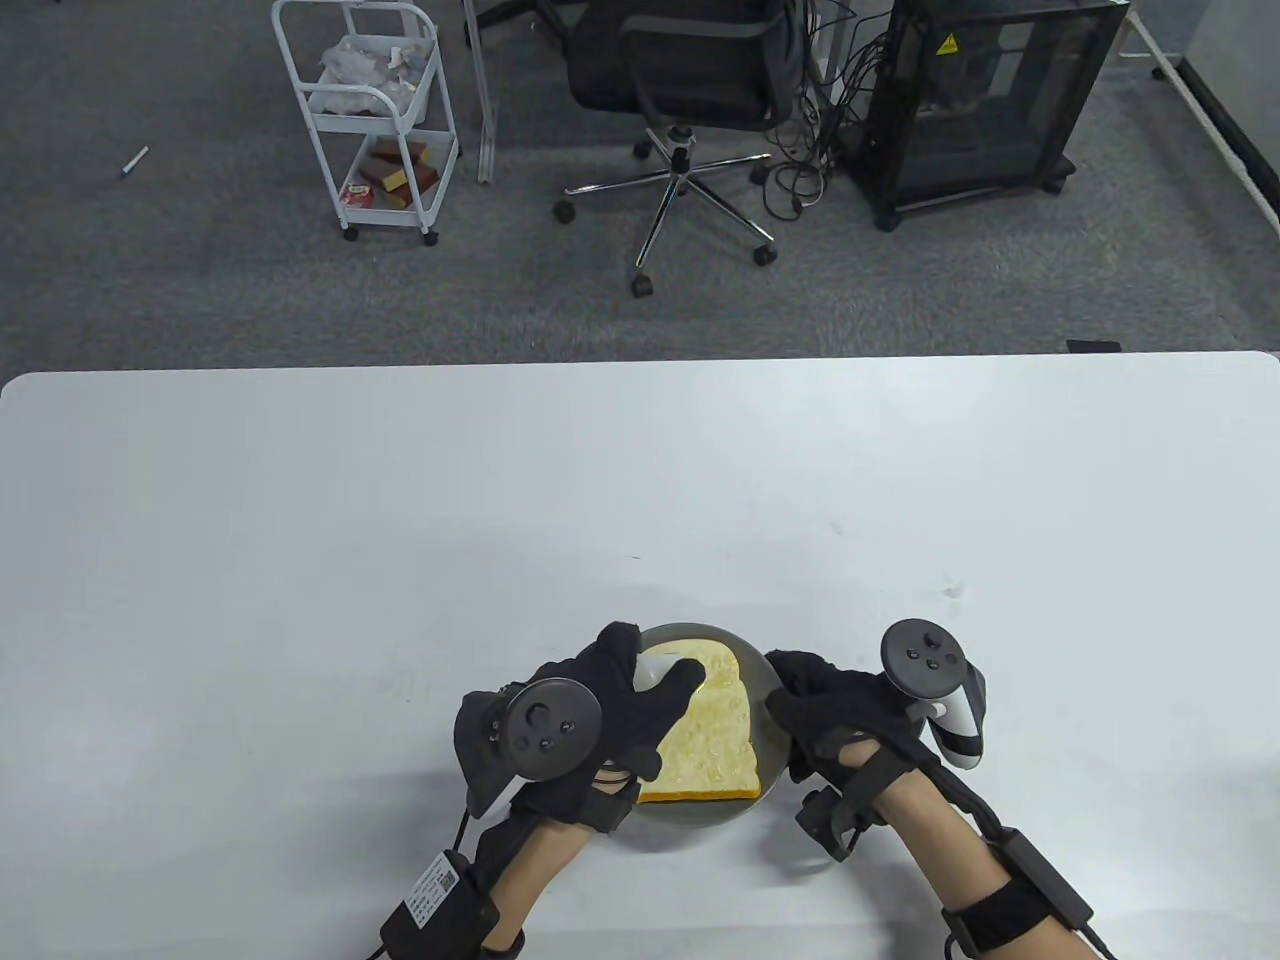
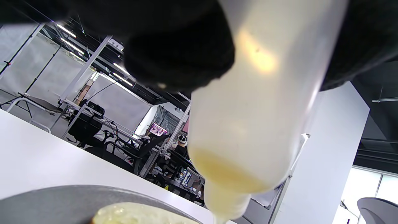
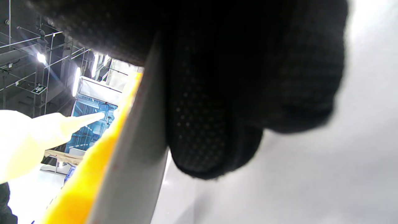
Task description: Squeeze honey bottle to draw zigzag on toast
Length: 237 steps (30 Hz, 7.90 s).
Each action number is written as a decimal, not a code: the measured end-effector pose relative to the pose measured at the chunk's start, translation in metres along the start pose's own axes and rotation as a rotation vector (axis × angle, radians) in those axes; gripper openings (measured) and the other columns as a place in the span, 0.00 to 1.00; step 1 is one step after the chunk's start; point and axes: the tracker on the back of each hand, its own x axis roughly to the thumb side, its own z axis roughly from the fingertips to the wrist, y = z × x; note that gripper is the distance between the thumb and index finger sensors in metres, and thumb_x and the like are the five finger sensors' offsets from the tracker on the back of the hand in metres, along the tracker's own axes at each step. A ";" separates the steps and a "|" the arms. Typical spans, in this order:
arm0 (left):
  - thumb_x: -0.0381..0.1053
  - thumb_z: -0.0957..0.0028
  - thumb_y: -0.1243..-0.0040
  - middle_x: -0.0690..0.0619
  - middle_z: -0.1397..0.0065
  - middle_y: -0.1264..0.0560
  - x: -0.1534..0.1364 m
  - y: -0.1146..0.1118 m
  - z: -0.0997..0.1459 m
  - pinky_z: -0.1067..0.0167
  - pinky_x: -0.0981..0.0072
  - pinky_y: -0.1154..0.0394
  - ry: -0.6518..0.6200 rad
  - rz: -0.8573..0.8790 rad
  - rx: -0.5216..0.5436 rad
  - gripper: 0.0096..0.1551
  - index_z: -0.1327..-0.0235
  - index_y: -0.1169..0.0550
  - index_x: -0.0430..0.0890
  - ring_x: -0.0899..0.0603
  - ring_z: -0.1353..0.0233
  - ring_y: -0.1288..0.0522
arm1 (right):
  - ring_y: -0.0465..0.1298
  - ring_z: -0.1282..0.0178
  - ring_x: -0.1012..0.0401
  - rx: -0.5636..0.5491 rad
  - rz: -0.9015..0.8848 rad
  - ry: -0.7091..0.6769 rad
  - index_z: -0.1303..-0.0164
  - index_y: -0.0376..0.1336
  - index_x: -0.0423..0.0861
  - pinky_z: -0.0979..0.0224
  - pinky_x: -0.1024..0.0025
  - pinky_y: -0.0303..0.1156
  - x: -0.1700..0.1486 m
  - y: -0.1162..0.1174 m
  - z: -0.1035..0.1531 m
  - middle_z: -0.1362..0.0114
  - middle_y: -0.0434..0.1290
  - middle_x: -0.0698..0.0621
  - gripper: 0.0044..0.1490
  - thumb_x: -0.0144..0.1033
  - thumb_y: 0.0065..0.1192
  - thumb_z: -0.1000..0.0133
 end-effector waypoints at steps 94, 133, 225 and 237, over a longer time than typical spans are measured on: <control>0.77 0.48 0.30 0.43 0.72 0.13 0.021 -0.006 0.006 0.80 0.59 0.16 -0.039 -0.004 -0.055 0.41 0.50 0.20 0.40 0.57 0.90 0.18 | 0.93 0.68 0.55 0.002 -0.011 0.006 0.30 0.62 0.31 0.69 0.72 0.90 -0.004 -0.005 -0.002 0.50 0.84 0.41 0.36 0.33 0.67 0.45; 0.78 0.47 0.31 0.45 0.73 0.14 -0.012 0.034 0.013 0.80 0.60 0.16 0.081 -0.069 -0.077 0.40 0.50 0.20 0.41 0.58 0.90 0.19 | 0.93 0.68 0.55 -0.030 -0.030 0.013 0.30 0.62 0.31 0.69 0.72 0.90 -0.007 -0.020 -0.003 0.50 0.84 0.41 0.36 0.33 0.67 0.45; 0.78 0.46 0.32 0.46 0.73 0.14 -0.010 0.043 0.015 0.81 0.61 0.16 0.090 -0.052 -0.161 0.40 0.50 0.20 0.41 0.59 0.90 0.20 | 0.93 0.68 0.55 -0.034 -0.041 0.021 0.30 0.62 0.31 0.69 0.72 0.90 -0.009 -0.024 -0.005 0.49 0.84 0.41 0.36 0.33 0.67 0.45; 0.77 0.46 0.32 0.45 0.73 0.14 0.004 0.028 0.015 0.81 0.60 0.16 0.035 0.017 -0.167 0.40 0.50 0.20 0.41 0.58 0.90 0.20 | 0.93 0.68 0.55 -0.026 -0.028 0.025 0.30 0.62 0.31 0.69 0.72 0.90 -0.010 -0.022 -0.005 0.49 0.84 0.41 0.36 0.33 0.67 0.45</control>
